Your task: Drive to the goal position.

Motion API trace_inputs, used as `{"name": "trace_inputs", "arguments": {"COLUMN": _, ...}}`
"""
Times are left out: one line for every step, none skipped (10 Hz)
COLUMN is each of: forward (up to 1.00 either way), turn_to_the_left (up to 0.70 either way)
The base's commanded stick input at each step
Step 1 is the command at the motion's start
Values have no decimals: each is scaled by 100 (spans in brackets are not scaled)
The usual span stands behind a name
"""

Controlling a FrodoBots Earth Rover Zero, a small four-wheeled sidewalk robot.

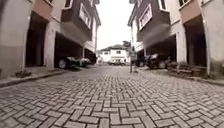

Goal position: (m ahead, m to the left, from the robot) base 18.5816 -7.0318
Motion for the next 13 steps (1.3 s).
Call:
{"name": "trace_inputs", "arguments": {"forward": 70, "turn_to_the_left": 0}}
{"name": "trace_inputs", "arguments": {"forward": 70, "turn_to_the_left": 0}}
{"name": "trace_inputs", "arguments": {"forward": 70, "turn_to_the_left": 0}}
{"name": "trace_inputs", "arguments": {"forward": 70, "turn_to_the_left": 0}}
{"name": "trace_inputs", "arguments": {"forward": 70, "turn_to_the_left": 0}}
{"name": "trace_inputs", "arguments": {"forward": 70, "turn_to_the_left": 0}}
{"name": "trace_inputs", "arguments": {"forward": 70, "turn_to_the_left": 0}}
{"name": "trace_inputs", "arguments": {"forward": 70, "turn_to_the_left": 0}}
{"name": "trace_inputs", "arguments": {"forward": 70, "turn_to_the_left": 0}}
{"name": "trace_inputs", "arguments": {"forward": 70, "turn_to_the_left": 0}}
{"name": "trace_inputs", "arguments": {"forward": 70, "turn_to_the_left": 0}}
{"name": "trace_inputs", "arguments": {"forward": 70, "turn_to_the_left": 0}}
{"name": "trace_inputs", "arguments": {"forward": 70, "turn_to_the_left": 0}}
